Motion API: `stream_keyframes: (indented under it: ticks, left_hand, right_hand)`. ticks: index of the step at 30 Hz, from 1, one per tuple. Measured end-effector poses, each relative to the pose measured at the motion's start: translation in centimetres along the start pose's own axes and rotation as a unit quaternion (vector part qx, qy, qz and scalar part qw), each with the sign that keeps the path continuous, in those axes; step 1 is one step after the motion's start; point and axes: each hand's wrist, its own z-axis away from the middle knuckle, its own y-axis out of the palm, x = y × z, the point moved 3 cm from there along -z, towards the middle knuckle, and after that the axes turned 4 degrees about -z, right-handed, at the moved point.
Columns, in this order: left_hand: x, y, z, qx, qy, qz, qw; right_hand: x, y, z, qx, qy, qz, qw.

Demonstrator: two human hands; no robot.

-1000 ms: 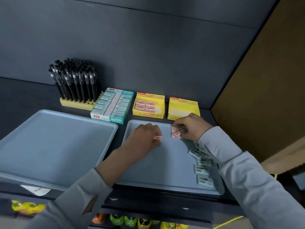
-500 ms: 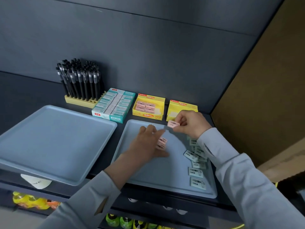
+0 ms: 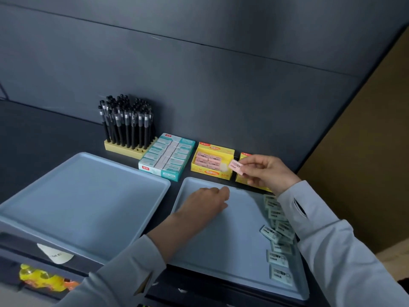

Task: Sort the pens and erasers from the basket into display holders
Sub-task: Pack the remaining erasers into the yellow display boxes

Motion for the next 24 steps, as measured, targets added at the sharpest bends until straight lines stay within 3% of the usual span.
stream_keyframes:
  ticks: [2, 3, 5, 8, 10, 12, 16, 20, 24]
  left_hand:
    - [1.1, -0.5, 0.1, 0.010, -0.044, 0.153, 0.987]
    - [1.8, -0.9, 0.2, 0.006, -0.089, 0.274, 0.958]
    - [3.1, -1.6, 0.3, 0.004, -0.181, 0.514, 0.839]
    - [5.1, -2.8, 0.2, -0.004, -0.260, 0.692, 0.674]
    - [6.3, -3.4, 0.2, 0.000, -0.278, 0.759, 0.588]
    - [7.6, -3.8, 0.1, 0.001, -0.270, 0.799, 0.537]
    - [9.9, -4.2, 0.0, -0.018, -0.276, 0.792, 0.544]
    - [11.5, -4.2, 0.0, -0.035, -0.284, 0.779, 0.558]
    - [12.4, -4.2, -0.1, -0.036, -0.275, 0.777, 0.565]
  right_hand:
    - [0.2, 0.3, -0.6, -0.005, 0.022, -0.058, 0.998]
    - [0.3, 0.3, -1.0, -0.004, 0.027, -0.076, 0.997]
    - [0.5, 0.5, -1.7, -0.006, 0.034, -0.094, 0.995]
    - [0.6, 0.6, -3.2, -0.038, 0.021, -0.077, 0.996]
    - [0.6, 0.8, -4.3, -0.065, -0.003, -0.026, 0.998]
    - [0.4, 1.5, -5.2, -0.082, -0.019, 0.043, 0.996]
    - [0.0, 3.6, -7.1, -0.086, -0.045, 0.171, 0.980]
    - [-0.2, 6.1, -9.0, -0.085, -0.079, 0.332, 0.936]
    - [-0.5, 8.4, -10.2, -0.072, -0.093, 0.329, 0.937]
